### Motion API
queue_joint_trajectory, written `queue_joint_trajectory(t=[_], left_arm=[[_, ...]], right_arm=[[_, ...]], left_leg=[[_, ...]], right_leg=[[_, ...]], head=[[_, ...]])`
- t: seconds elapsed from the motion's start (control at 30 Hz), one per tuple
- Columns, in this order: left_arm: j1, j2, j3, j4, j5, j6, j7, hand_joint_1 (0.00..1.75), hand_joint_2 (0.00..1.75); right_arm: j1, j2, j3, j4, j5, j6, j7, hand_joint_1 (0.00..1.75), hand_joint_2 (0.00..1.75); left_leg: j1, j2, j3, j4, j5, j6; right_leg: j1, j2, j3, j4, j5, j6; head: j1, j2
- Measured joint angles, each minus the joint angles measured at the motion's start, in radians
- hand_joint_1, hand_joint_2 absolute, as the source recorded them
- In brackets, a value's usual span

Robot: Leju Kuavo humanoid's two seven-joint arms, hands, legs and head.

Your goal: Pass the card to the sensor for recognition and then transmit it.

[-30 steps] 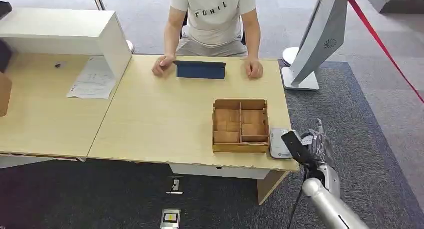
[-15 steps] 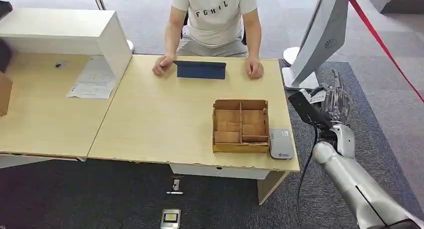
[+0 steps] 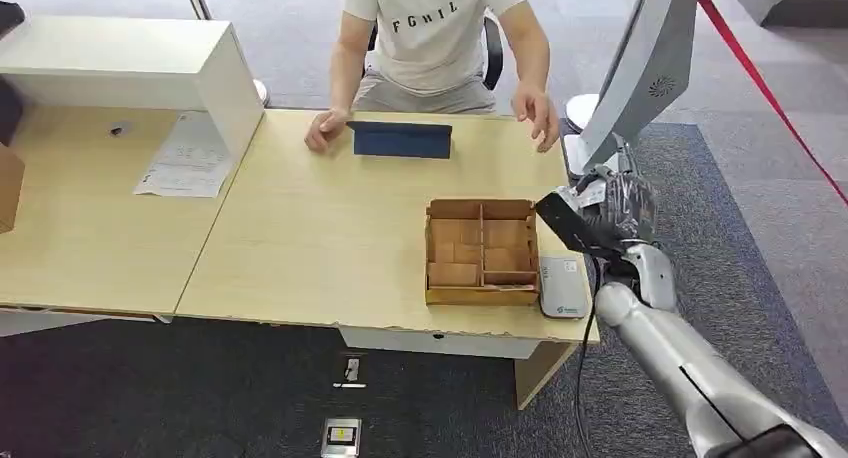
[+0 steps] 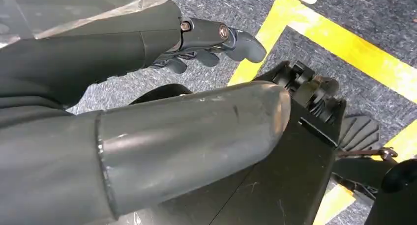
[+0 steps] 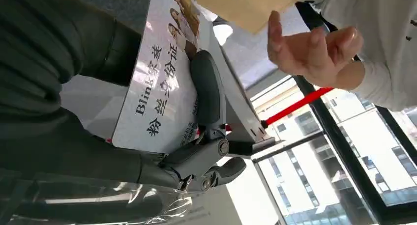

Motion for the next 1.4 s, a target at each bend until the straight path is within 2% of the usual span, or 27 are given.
queue_joint_trajectory(t=[0.37, 0.67, 0.93, 1.0, 1.03, 1.4], left_arm=[[-0.001, 0.000, -0.001, 0.000, -0.001, -0.003, 0.002, 0.00, 0.00], [-0.004, 0.000, -0.011, 0.000, -0.008, -0.007, 0.015, 0.00, 0.00], [-0.011, 0.000, -0.018, 0.000, -0.009, -0.006, 0.058, 0.00, 0.00], [-0.011, 0.000, -0.018, 0.000, -0.009, -0.006, 0.063, 0.00, 0.00], [-0.011, 0.000, -0.018, 0.000, -0.009, -0.006, 0.063, 0.00, 0.00], [-0.011, 0.001, -0.024, 0.000, -0.001, -0.013, 0.063, 0.00, 0.00]], right_arm=[[-0.030, 0.028, 0.028, 0.045, -0.003, 0.000, -0.005, 1.75, 1.75], [-0.038, 0.029, 0.044, 0.068, -0.008, -0.003, -0.006, 1.75, 1.75], [-0.042, 0.039, 0.059, 0.086, -0.018, -0.006, -0.017, 1.75, 1.75], [-0.042, 0.042, 0.062, 0.092, -0.022, -0.007, -0.019, 0.00, 1.75], [-0.042, 0.042, 0.064, 0.093, -0.023, -0.009, -0.019, 0.00, 0.00], [-0.042, 0.040, 0.093, 0.106, -0.023, -0.014, -0.019, 0.00, 0.00]], left_leg=[[0.000, 0.000, 0.000, 0.000, 0.000, 0.000], [0.000, 0.000, 0.000, 0.000, 0.000, 0.000], [0.000, 0.000, 0.000, 0.000, 0.000, 0.000], [0.000, 0.000, 0.000, 0.000, 0.000, 0.000], [0.000, 0.000, 0.000, 0.000, 0.000, 0.000], [0.000, 0.000, 0.000, 0.000, 0.000, 0.000]], right_leg=[[0.000, 0.000, 0.000, 0.000, 0.000, 0.000], [0.000, 0.000, 0.000, 0.000, 0.000, 0.000], [0.000, 0.000, 0.000, 0.000, 0.000, 0.000], [0.000, 0.000, 0.000, 0.000, 0.000, 0.000], [0.000, 0.000, 0.000, 0.000, 0.000, 0.000], [0.000, 0.000, 0.000, 0.000, 0.000, 0.000]], head=[[0.000, 0.000], [0.000, 0.000], [0.000, 0.000], [0.000, 0.000], [0.000, 0.000], [0.000, 0.000]])
